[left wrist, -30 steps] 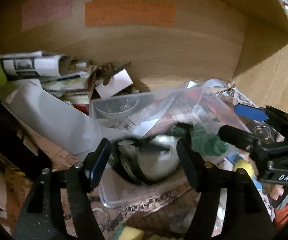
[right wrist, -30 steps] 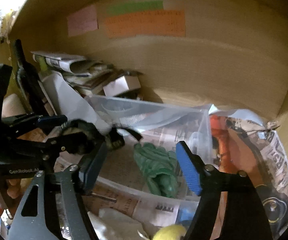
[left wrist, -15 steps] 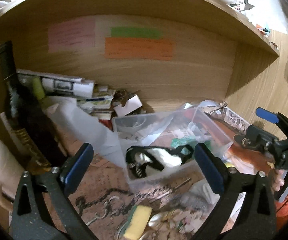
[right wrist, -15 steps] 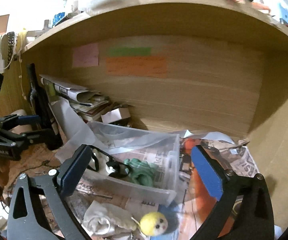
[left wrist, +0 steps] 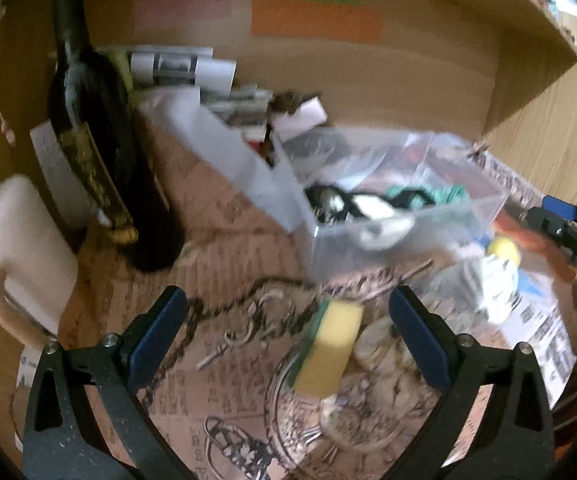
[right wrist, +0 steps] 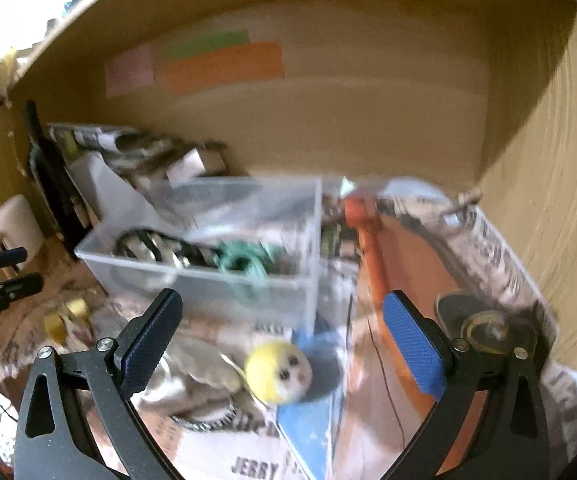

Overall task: Organize soft objects
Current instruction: 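Grasp the yellow-green sponge with the left tool while the right tool grasps the yellow felt chick, then lower the sponge into the clear box with the left tool while the right tool drops the chick in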

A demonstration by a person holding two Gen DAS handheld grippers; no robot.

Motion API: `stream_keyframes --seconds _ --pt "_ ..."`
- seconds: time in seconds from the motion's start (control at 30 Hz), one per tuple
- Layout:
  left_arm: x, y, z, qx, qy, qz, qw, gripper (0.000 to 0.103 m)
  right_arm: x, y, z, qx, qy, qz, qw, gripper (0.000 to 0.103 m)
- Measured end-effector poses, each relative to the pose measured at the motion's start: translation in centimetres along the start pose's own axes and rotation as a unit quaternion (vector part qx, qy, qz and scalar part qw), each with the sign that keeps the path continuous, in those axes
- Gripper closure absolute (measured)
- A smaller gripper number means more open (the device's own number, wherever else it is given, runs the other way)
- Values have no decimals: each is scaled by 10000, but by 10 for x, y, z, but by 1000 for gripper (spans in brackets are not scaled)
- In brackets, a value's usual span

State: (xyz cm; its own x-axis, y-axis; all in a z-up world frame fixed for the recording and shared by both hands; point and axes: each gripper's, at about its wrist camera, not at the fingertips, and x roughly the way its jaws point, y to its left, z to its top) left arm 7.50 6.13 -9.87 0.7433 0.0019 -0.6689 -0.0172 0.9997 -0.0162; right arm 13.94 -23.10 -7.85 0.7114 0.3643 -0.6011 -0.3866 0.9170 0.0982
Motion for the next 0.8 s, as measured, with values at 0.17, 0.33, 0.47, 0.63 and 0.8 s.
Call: stream_keyframes --seconds 0.17,0.33,0.47,0.63,0.8 --pt "13 -2 -15 53 201 37 9998 1 14 -4 -14 16 424 54 9991 19" --pt "21 -3 -21 -19 305 -77 9995 16 25 -4 -26 -18 791 192 9967 37" --pt "33 -6 -23 -19 514 -227 9984 31 31 -3 -30 -21 960 256 9950 52" --pt "41 -8 -25 -41 685 -395 9969 69 33 -3 -30 20 993 302 9946 61" --pt "33 -6 -20 -72 508 -373 9980 73 24 -2 -26 -38 798 175 9966 62"
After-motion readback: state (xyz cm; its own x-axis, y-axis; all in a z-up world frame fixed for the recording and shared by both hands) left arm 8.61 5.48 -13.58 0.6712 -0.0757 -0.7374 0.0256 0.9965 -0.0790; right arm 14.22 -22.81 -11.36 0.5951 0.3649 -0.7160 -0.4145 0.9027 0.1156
